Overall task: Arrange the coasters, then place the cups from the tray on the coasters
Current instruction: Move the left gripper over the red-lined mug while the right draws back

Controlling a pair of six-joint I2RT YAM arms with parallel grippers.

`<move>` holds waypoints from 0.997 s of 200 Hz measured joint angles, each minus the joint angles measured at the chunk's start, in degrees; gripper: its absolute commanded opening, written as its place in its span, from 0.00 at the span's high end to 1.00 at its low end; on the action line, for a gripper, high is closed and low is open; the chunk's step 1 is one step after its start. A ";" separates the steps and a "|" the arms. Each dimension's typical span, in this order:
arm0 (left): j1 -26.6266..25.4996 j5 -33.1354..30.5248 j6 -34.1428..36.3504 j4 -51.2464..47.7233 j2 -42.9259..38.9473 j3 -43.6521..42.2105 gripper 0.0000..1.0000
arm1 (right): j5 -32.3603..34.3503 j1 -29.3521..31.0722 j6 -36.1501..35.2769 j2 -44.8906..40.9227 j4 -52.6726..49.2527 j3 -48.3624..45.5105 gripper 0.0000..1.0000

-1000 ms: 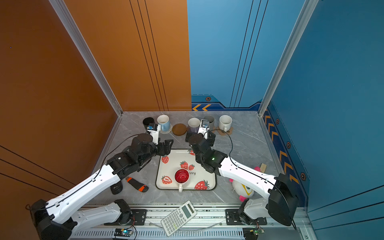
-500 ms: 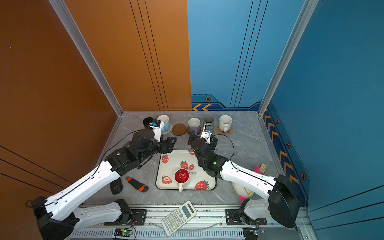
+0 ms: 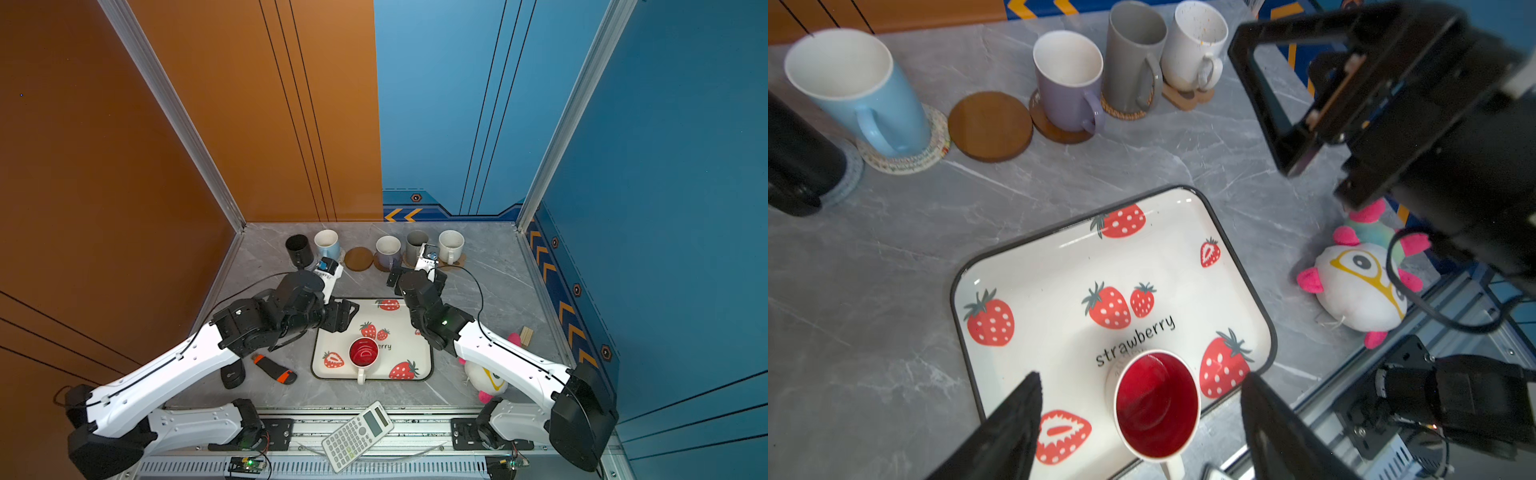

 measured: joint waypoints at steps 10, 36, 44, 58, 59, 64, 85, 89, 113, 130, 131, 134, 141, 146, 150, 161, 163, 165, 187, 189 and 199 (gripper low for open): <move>-1.22 0.00 -1.05 -1.46 0.11 0.00 0.25 | -1.49 -0.94 0.46 -0.09 -0.33 -0.37 0.01; -4.50 0.13 -4.07 -4.46 0.20 -0.55 0.25 | -4.72 -2.82 1.49 -0.26 -1.38 -1.01 0.01; -5.46 0.15 -4.98 -5.11 0.20 -0.98 0.26 | -5.40 -3.17 1.75 -0.28 -1.57 -1.16 0.01; -7.04 0.17 -6.56 -6.45 0.26 -2.01 0.26 | -6.34 -3.41 2.16 -0.33 -1.77 -1.31 0.01; -7.21 0.20 -6.73 -6.62 0.28 -2.14 0.26 | -6.43 -3.45 2.25 -0.35 -1.86 -1.31 0.01; -7.78 0.20 -7.32 -7.13 0.33 -2.54 0.26 | -6.69 -3.45 2.40 -0.37 -1.95 -1.31 0.01; -10.08 0.35 -9.75 -9.18 0.61 -4.15 0.26 | -7.85 -3.45 2.84 -0.83 -2.49 -1.51 0.01; -10.56 0.37 -10.34 -9.64 0.66 -4.42 0.26 | -8.11 -3.72 2.95 -0.94 -2.60 -1.57 0.01; -13.07 0.31 -13.22 -11.34 0.63 -5.66 0.27 | -9.01 -5.11 3.65 -1.27 -2.75 -1.73 0.02; -15.13 0.09 -15.26 -11.98 0.63 -6.32 0.27 | -9.42 -5.66 4.04 -1.29 -2.75 -1.73 0.02; -15.19 0.09 -15.32 -12.02 0.63 -6.34 0.27 | -9.44 -5.66 4.04 -1.29 -2.75 -1.73 0.02; -15.65 0.09 -15.72 -12.17 0.63 -6.40 0.27 | -9.64 -5.66 4.07 -1.29 -2.75 -1.73 0.02; -16.48 0.09 -16.37 -12.37 0.63 -6.62 0.27 | -10.10 -5.64 4.17 -1.29 -2.75 -1.73 0.02; -17.00 0.11 -16.85 -12.63 0.63 -6.69 0.27 | -10.36 -5.64 4.26 -1.29 -2.75 -1.73 0.02; -17.42 0.09 -17.18 -12.85 0.66 -6.73 0.27 | -10.51 -5.64 4.26 -1.29 -2.75 -1.73 0.02; -18.34 0.11 -17.97 -13.31 0.79 -6.78 0.27 | -10.91 -5.64 4.44 -1.29 -2.75 -1.73 0.02; -18.53 0.11 -18.12 -13.40 0.85 -6.78 0.27 | -10.93 -5.66 4.44 -1.29 -2.75 -1.73 0.02; -18.67 0.11 -18.23 -13.44 0.92 -6.78 0.27 | -10.95 -5.66 4.44 -1.29 -2.78 -1.73 0.02; -20.48 0.13 -19.10 -14.14 2.97 -6.75 0.27 | -11.74 -5.68 4.50 -1.29 -2.78 -1.73 0.02; -20.65 0.13 -19.17 -14.23 3.21 -6.75 0.27 | -11.74 -5.70 4.52 -1.29 -2.78 -1.73 0.02; -21.38 0.13 -19.58 -14.32 4.39 -6.75 0.27 | -11.89 -5.68 4.76 -1.29 -2.75 -1.73 0.03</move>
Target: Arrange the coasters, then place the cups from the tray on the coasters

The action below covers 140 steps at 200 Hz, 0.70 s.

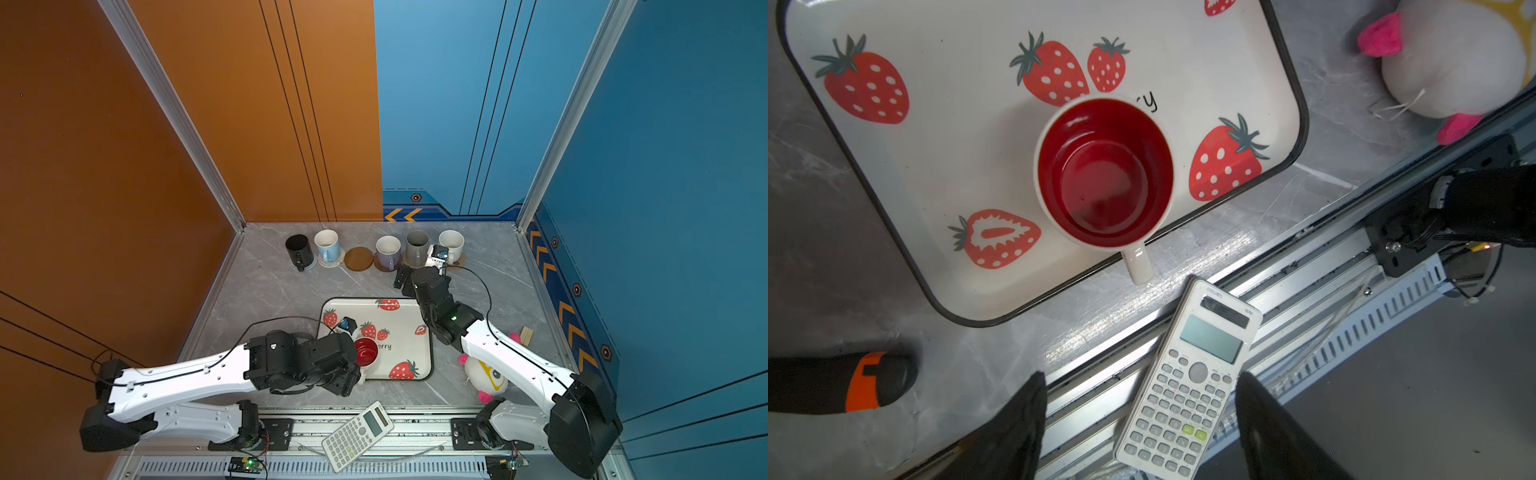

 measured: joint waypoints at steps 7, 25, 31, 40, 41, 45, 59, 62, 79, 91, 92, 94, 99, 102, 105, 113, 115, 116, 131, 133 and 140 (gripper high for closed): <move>-0.46 0.02 -0.20 -0.02 0.68 0.00 0.27 | -0.07 0.00 0.15 0.00 0.00 0.00 0.03; -1.38 0.02 -0.72 -0.13 1.57 0.00 0.27 | -0.31 -0.02 0.44 0.00 0.00 0.00 0.03; -1.68 0.02 -0.96 -0.17 1.79 0.00 0.27 | -0.39 -0.02 0.57 0.00 0.00 0.00 0.03; -2.16 0.04 -1.29 -0.20 2.08 0.00 0.26 | -0.55 -0.02 0.59 0.00 0.00 0.00 0.03; -2.25 0.07 -1.36 -0.20 2.14 0.00 0.27 | -0.57 -0.02 0.59 0.00 0.00 0.00 0.03; -2.45 0.04 -1.51 -0.17 2.23 0.00 0.27 | -0.76 -0.02 0.59 0.02 0.00 0.00 0.03; -3.21 0.04 -1.92 -0.20 2.60 0.00 0.26 | -1.18 -0.02 0.63 0.00 0.00 0.00 0.03; -3.32 0.04 -1.99 -0.20 2.67 0.00 0.26 | -1.27 -0.02 0.66 0.00 -0.02 0.00 0.03; -4.00 0.04 -2.60 -0.22 2.71 0.00 0.26 | -1.46 -0.02 0.74 0.00 -0.02 0.00 0.03; -4.33 0.04 -3.17 -0.24 2.73 0.00 0.26 | -1.55 -0.02 0.76 0.00 -0.02 0.00 0.03; -4.35 0.04 -3.17 -0.26 2.75 0.00 0.26 | -1.55 -0.02 0.74 0.00 -0.02 0.00 0.03; -4.39 0.04 -3.19 -0.28 2.75 0.00 0.26 | -1.55 -0.02 0.76 0.00 -0.02 0.00 0.03; -4.57 0.02 -3.39 -0.31 2.80 0.00 0.26 | -1.55 -0.02 0.76 0.00 -0.04 0.00 0.03; -4.66 0.04 -3.45 -0.33 2.86 0.00 0.26 | -1.55 -0.02 0.74 0.00 -0.04 0.00 0.03; -4.70 0.04 -3.56 -0.37 2.91 0.00 0.26 | -1.55 -0.02 0.76 0.00 -0.07 0.00 0.03; -4.90 0.07 -3.69 -0.37 3.13 0.00 0.26 | -1.55 -0.02 0.76 0.00 -0.17 0.00 0.03; -4.96 0.04 -3.82 -0.35 3.21 0.00 0.26 | -1.55 -0.02 0.76 0.00 -0.22 0.00 0.03; -4.98 0.04 -3.85 -0.35 3.28 0.00 0.26 | -1.55 -0.02 0.76 -0.02 -0.22 0.00 0.03; -5.25 0.04 -4.17 -0.37 4.11 0.00 0.26 | -1.57 -0.02 0.76 -0.11 -0.39 -0.02 0.03; -5.29 0.07 -4.24 -0.37 4.24 0.00 0.26 | -1.57 -0.02 0.76 -0.13 -0.37 -0.04 0.03; -5.38 0.09 -4.44 -0.35 4.68 0.00 0.26 | -1.57 -0.02 0.76 -0.35 -0.39 -0.13 0.03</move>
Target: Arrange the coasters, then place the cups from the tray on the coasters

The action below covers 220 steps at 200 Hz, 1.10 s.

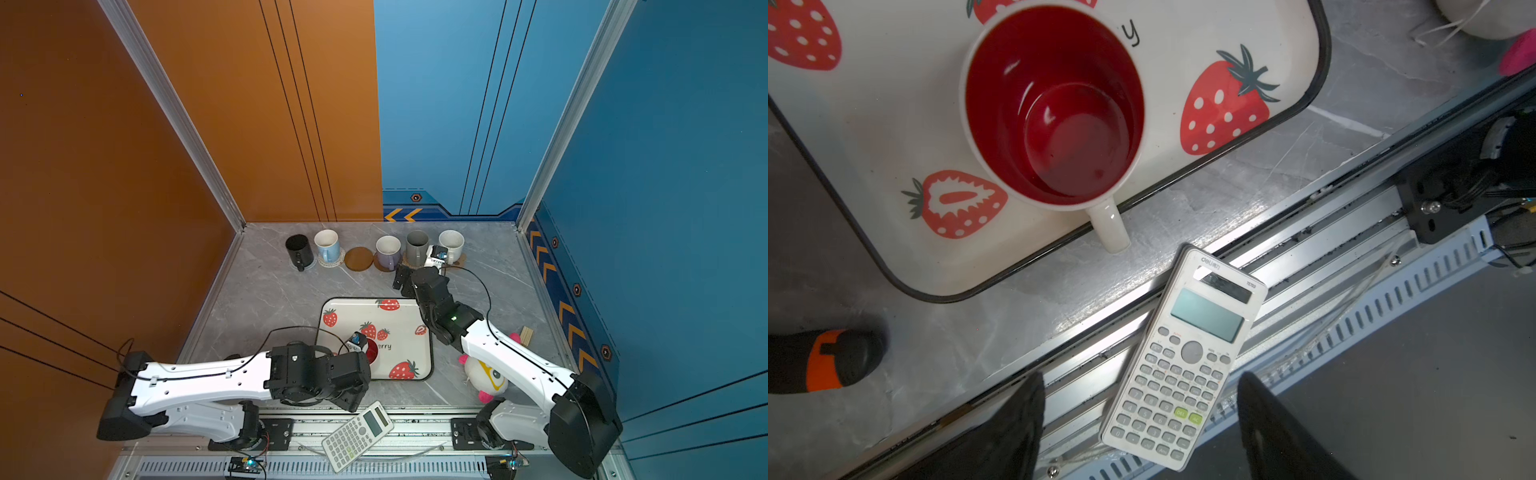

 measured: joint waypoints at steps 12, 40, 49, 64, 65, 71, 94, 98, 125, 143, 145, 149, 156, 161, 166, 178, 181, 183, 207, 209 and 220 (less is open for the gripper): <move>-0.07 0.09 -0.04 -0.02 0.74 0.02 0.26 | 0.00 0.00 0.02 -0.42 0.00 -0.26 0.03; -0.42 0.15 -0.44 -0.02 2.45 0.39 0.25 | -0.02 0.00 0.07 -0.94 0.02 -0.83 0.03; -0.66 0.24 -0.46 0.00 3.08 0.50 0.24 | -0.09 0.00 0.20 -0.94 0.02 -0.87 0.03; -0.83 0.44 -0.61 0.00 4.07 0.70 0.24 | -0.22 0.00 0.22 -0.94 0.02 -0.94 0.03; -0.83 0.44 -0.61 -0.02 4.11 0.70 0.24 | -0.24 0.00 0.22 -0.94 0.02 -0.94 0.03; -0.85 0.57 -0.63 -0.02 4.52 0.81 0.24 | -0.24 0.00 0.22 -0.94 0.00 -0.94 0.03; -0.85 0.85 -0.63 0.02 6.10 1.55 0.23 | -0.42 -0.11 0.22 -0.94 0.02 -0.96 0.03; -0.85 0.87 -0.63 0.00 6.34 1.66 0.23 | -0.44 -0.11 0.22 -0.94 0.02 -0.96 0.03; -0.85 0.98 -0.68 0.02 7.43 1.73 0.22 | -0.48 -0.37 0.24 -0.94 0.02 -0.98 0.03; -0.85 0.96 -1.05 0.02 7.61 1.73 0.20 | -0.85 -0.37 0.22 -0.94 0.02 -0.98 0.04; -0.85 0.96 -1.05 0.02 7.58 1.73 0.20 | -0.87 -0.37 0.24 -0.94 0.02 -0.98 0.03; -0.85 0.96 -1.09 0.02 7.58 1.73 0.20 | -0.90 -0.37 0.24 -0.94 0.02 -0.98 0.03; -0.85 0.96 -1.07 0.02 7.58 1.73 0.20 | -1.11 -0.37 0.24 -0.94 0.02 -0.98 0.04; -0.85 0.96 -1.07 0.04 7.58 1.73 0.20 | -1.25 -0.37 0.24 -0.94 0.02 -0.98 0.03; -0.85 0.96 -1.07 0.04 7.58 1.73 0.20 | -1.27 -0.37 0.24 -0.94 0.00 -0.98 0.03; -0.85 0.96 -1.07 0.04 7.61 1.73 0.20 | -1.27 -0.37 0.24 -0.94 0.00 -0.98 0.03; -0.85 0.96 -1.07 0.04 7.61 1.73 0.20 | -1.27 -0.37 0.24 -0.96 0.00 -0.98 0.03; -0.85 0.96 -1.09 0.04 7.61 1.73 0.20 | -1.27 -0.37 0.24 -0.98 0.00 -0.98 0.03; -0.83 0.96 -1.31 0.26 7.74 1.73 0.20 | -1.27 -0.48 0.24 -1.64 0.00 -1.44 0.03; -0.83 0.94 -1.36 0.26 7.78 1.73 0.20 | -1.27 -0.50 0.24 -1.70 0.00 -1.49 0.03; -0.83 0.81 -1.64 0.37 8.04 1.73 0.20 | -1.27 -0.68 0.24 -2.05 -0.02 -1.68 0.03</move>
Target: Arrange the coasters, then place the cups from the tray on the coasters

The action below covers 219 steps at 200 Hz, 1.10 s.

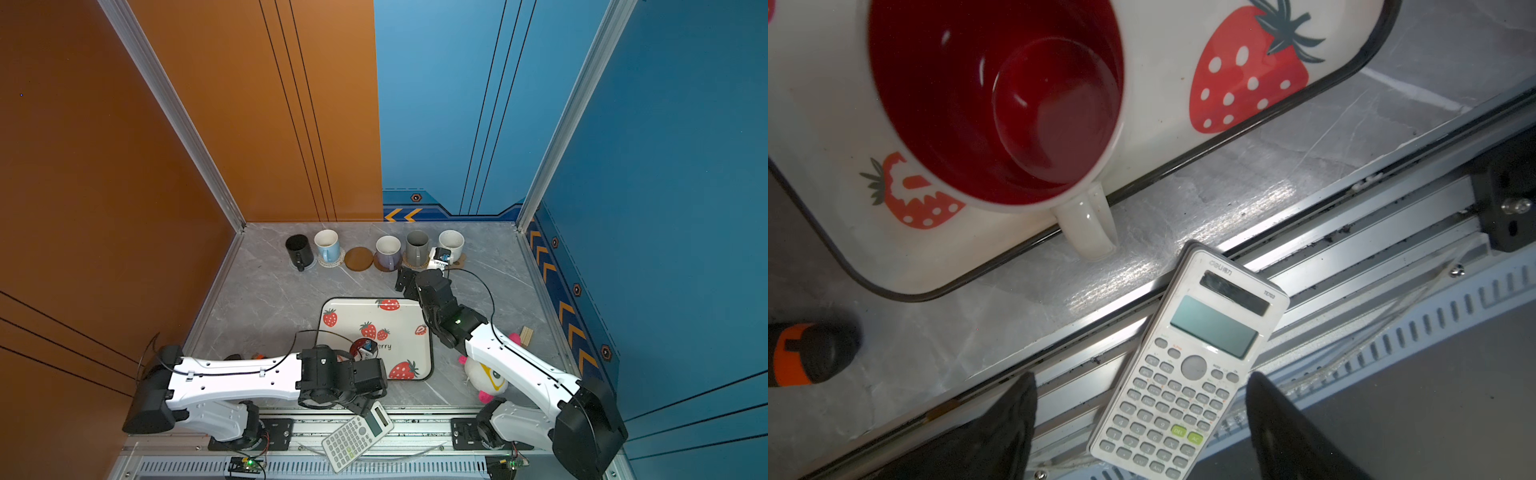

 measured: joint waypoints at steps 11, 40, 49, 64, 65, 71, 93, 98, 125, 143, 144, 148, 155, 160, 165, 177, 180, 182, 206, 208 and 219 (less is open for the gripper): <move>0.07 -0.20 -0.17 0.11 0.35 0.00 0.20 | 0.00 -0.09 0.00 -0.17 0.00 0.00 0.03; 0.22 -2.08 -0.48 0.50 0.50 -0.07 0.24 | 0.00 -0.46 0.02 -0.66 0.02 -0.26 0.03; 0.22 -2.73 -0.48 0.98 0.50 -0.35 0.26 | 0.00 -0.52 0.04 -0.87 0.02 -0.44 0.03; 0.37 -3.74 -0.50 2.32 0.50 -1.38 0.29 | 0.00 -0.55 0.17 -1.03 0.00 -0.66 0.03; 0.39 -3.74 -0.52 2.38 0.50 -1.44 0.29 | 0.00 -0.55 0.17 -1.03 0.00 -0.66 0.03; 0.48 -4.11 -0.48 2.91 0.50 -1.99 0.30 | -0.02 -0.61 0.20 -1.03 0.02 -0.72 0.03; 0.68 -4.92 -0.48 4.13 0.50 -3.30 0.32 | -0.02 -0.74 0.22 -1.03 0.00 -0.85 0.03; 0.76 -5.07 -0.46 4.33 0.50 -3.41 0.33 | -0.02 -0.81 0.22 -1.03 0.00 -0.87 0.03; 1.31 -6.12 -0.04 5.05 0.59 -3.52 0.37 | -0.11 -0.83 0.61 -1.03 0.02 -0.87 0.03; 1.36 -6.58 0.42 5.49 1.18 -3.52 0.39 | -0.44 -1.03 0.68 -1.03 0.02 -0.87 0.03; 1.36 -6.58 0.42 5.51 1.22 -3.52 0.39 | -0.48 -1.07 0.68 -1.03 0.02 -0.87 0.03; 1.36 -6.69 0.59 5.64 1.40 -3.52 0.39 | -0.48 -1.14 0.72 -1.03 0.04 -0.87 0.03; 1.36 -6.82 0.70 5.77 1.75 -3.52 0.40 | -0.66 -1.20 0.83 -1.03 0.02 -0.87 0.03; 1.36 -6.97 0.85 5.95 1.99 -3.52 0.40 | -0.68 -1.27 0.83 -1.03 0.04 -0.87 0.03; 1.36 -7.06 1.05 6.08 2.21 -3.52 0.40 | -0.72 -1.31 0.83 -1.03 0.04 -0.87 0.03; 1.40 -7.21 1.31 6.43 2.56 -3.56 0.41 | -1.14 -1.46 0.85 -1.03 0.04 -0.87 0.03; 1.44 -7.23 1.44 6.54 2.62 -3.58 0.41 | -1.16 -1.46 0.87 -1.01 0.04 -0.87 0.03; 1.46 -7.23 1.53 6.60 2.64 -3.58 0.41 | -1.25 -1.46 0.87 -1.01 0.04 -0.87 0.03; 1.95 -7.45 1.92 7.54 2.86 -3.74 0.42 | -1.73 -1.57 1.05 -1.01 0.04 -0.87 0.03; 1.99 -7.43 1.95 7.63 2.86 -3.76 0.43 | -1.75 -1.57 1.05 -1.01 0.04 -0.87 0.03; 2.23 -7.50 2.21 7.93 2.93 -3.89 0.43 | -1.75 -1.57 1.07 -1.01 0.04 -0.87 0.03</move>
